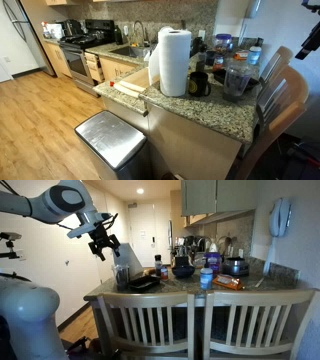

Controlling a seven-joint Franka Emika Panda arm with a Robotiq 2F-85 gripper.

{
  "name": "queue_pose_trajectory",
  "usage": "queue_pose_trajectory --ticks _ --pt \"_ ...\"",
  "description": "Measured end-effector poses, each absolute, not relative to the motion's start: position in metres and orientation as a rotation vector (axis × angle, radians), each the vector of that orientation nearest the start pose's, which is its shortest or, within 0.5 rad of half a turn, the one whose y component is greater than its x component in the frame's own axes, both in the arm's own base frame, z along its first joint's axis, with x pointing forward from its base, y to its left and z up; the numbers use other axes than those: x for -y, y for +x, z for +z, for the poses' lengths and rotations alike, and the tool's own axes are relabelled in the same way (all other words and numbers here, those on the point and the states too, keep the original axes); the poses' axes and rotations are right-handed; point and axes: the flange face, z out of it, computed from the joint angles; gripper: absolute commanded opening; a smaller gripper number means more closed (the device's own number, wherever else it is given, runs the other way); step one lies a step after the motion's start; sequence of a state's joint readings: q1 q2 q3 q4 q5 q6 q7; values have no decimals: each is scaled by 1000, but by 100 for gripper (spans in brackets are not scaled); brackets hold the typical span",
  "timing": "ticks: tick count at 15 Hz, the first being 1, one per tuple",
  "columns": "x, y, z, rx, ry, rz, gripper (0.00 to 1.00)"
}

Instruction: Take the bottle and put it in the cup

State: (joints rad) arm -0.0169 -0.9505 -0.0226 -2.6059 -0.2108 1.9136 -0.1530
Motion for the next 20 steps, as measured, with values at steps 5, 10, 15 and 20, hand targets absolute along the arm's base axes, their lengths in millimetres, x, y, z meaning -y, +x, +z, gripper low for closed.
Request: queue_pose_trajectory --ticks 5,10,15,20 --pt "28 292 554 275 -3317 -401 100" --pt "28 292 554 275 -3317 -401 100" --pt "24 297 559 -20 -3267 -510 100" --pt "20 304 567 -444 -3138 -643 100"
